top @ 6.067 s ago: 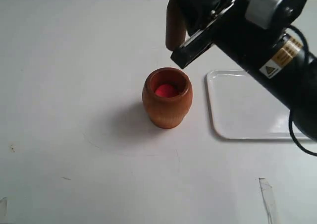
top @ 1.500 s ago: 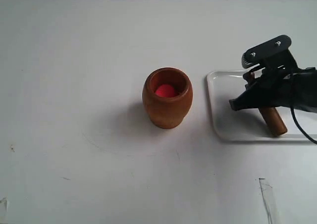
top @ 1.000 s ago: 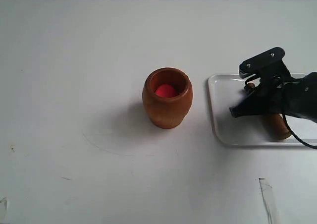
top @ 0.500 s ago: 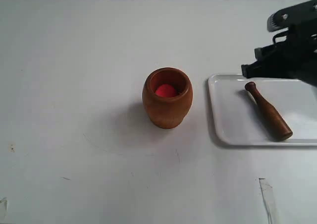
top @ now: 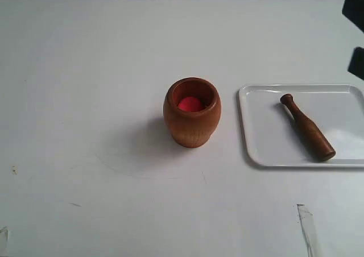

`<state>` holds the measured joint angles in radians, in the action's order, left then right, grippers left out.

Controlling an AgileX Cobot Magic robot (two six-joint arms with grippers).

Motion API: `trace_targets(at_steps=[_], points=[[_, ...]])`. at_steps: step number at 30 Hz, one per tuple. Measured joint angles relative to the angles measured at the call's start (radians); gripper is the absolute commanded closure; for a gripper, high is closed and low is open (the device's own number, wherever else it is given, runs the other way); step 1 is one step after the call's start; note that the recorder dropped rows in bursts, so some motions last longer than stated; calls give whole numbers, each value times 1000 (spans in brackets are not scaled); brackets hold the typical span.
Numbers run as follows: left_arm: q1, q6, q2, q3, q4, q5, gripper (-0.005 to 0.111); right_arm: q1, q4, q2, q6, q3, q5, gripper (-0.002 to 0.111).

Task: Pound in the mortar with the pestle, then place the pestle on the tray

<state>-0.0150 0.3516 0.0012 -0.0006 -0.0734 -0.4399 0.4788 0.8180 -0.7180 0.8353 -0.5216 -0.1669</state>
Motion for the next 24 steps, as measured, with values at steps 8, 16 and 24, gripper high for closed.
trace_targets(at_steps=[8,16,24], points=[[0,0,0,0,0,0,107,0,54,323,0,0,-243,108],[0,0,0,0,0,0,107,0,156,535,0,100,-298,108],[0,0,0,0,0,0,107,0,175,553,0,159,-434,108]])
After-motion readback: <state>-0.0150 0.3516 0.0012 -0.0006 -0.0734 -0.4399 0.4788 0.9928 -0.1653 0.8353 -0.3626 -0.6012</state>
